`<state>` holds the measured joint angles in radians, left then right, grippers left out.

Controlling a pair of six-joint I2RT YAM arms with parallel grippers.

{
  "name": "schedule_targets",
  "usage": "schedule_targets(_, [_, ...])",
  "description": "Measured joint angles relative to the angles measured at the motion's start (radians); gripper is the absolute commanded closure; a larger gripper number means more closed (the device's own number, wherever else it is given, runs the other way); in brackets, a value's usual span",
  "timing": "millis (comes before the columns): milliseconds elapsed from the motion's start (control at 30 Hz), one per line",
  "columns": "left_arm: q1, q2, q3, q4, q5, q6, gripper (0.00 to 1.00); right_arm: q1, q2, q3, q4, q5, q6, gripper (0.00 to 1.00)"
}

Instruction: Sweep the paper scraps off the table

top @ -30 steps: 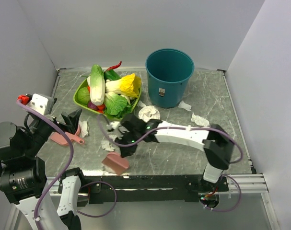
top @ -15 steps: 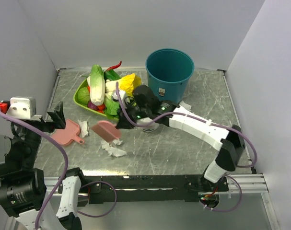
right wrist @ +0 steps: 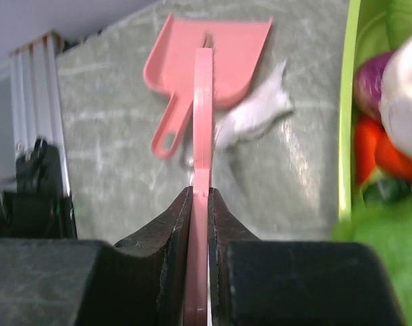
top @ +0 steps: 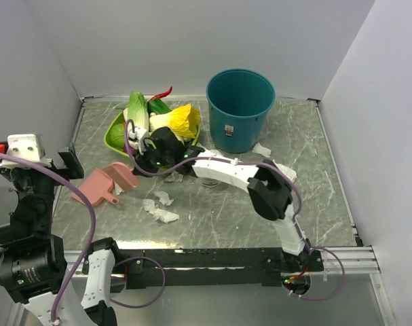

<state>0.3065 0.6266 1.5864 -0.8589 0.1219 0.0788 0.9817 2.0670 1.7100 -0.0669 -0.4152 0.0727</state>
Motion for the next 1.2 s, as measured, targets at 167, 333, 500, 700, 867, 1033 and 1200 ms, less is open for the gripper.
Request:
schedule_targets(167, [0.001, 0.0, -0.032, -0.008, -0.004, 0.013, 0.04, 0.01, 0.112, 0.124, 0.031, 0.022, 0.046, 1.0])
schedule_targets(333, [0.002, 0.002, -0.045, -0.036, 0.011, 0.013, 0.03, 0.021, 0.186, 0.249, 0.022, 0.103, 0.03, 1.0])
schedule_targets(500, [0.003, 0.002, -0.045, -0.041, 0.021, 0.012, 0.03, 0.036, 0.197, 0.247, -0.005, 0.157, -0.024, 1.0])
schedule_targets(700, [0.003, 0.001, -0.051, -0.037, 0.029, 0.011, 0.04, 0.037, 0.15, 0.058, 0.004, 0.157, -0.117, 1.0])
schedule_targets(867, [0.003, -0.01, -0.098, -0.031, 0.054, 0.014, 0.03, 0.036, -0.052, -0.181, -0.032, 0.149, -0.2, 1.0])
schedule_targets(1033, [0.003, -0.03, -0.174, -0.033, 0.112, 0.037, 0.03, 0.02, -0.394, -0.458, -0.148, 0.185, -0.27, 1.0])
schedule_targets(1200, [0.004, -0.053, -0.261, -0.106, 0.152, 0.116, 0.03, -0.063, -0.702, -0.705, -0.274, 0.203, -0.332, 1.0])
